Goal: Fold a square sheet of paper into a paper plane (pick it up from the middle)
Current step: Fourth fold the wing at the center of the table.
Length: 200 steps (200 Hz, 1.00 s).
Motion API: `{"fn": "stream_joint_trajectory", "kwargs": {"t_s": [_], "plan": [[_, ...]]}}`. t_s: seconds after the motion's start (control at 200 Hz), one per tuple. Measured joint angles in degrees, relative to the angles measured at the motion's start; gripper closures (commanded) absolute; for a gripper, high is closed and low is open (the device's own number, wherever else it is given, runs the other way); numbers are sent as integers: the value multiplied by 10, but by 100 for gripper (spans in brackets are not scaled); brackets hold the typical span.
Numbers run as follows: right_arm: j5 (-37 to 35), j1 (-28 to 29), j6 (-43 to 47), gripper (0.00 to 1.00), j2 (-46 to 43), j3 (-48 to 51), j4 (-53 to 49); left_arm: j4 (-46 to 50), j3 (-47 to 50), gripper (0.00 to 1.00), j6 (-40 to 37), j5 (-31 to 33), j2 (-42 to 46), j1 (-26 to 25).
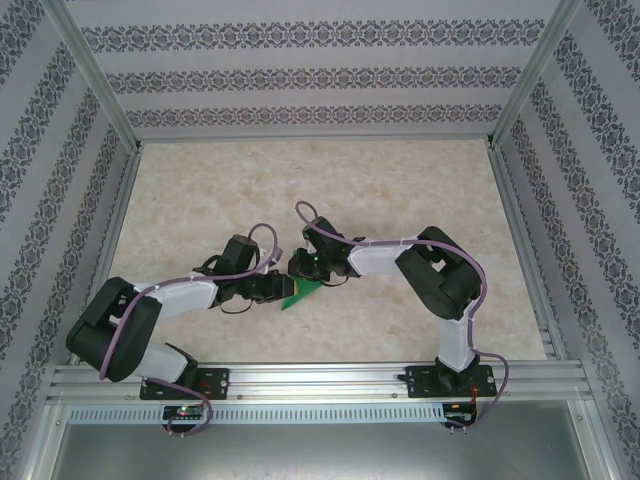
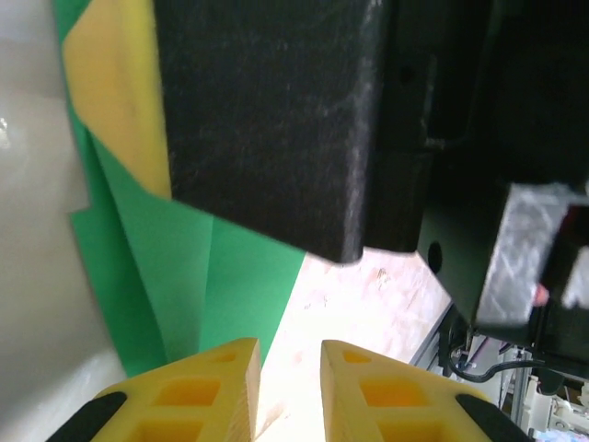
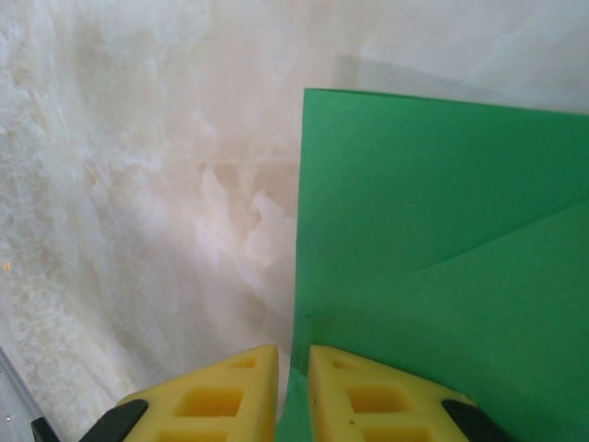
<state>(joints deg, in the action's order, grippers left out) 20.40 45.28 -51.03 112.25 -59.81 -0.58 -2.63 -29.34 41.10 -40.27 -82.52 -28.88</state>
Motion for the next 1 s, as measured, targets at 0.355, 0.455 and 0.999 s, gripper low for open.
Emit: {"fn": "stream_joint_trajectory", "kwargs": {"t_s": [0.355, 0.455, 0.999], "plan": [[0, 0, 0, 82, 1, 0, 0, -114, 30, 76, 30, -42, -85, 0], [1, 0, 0, 82, 1, 0, 2, -140, 41, 76, 30, -48, -88, 0], [1, 1, -1, 82, 2, 0, 5, -154, 56, 90, -2, -45, -91, 0]]}}
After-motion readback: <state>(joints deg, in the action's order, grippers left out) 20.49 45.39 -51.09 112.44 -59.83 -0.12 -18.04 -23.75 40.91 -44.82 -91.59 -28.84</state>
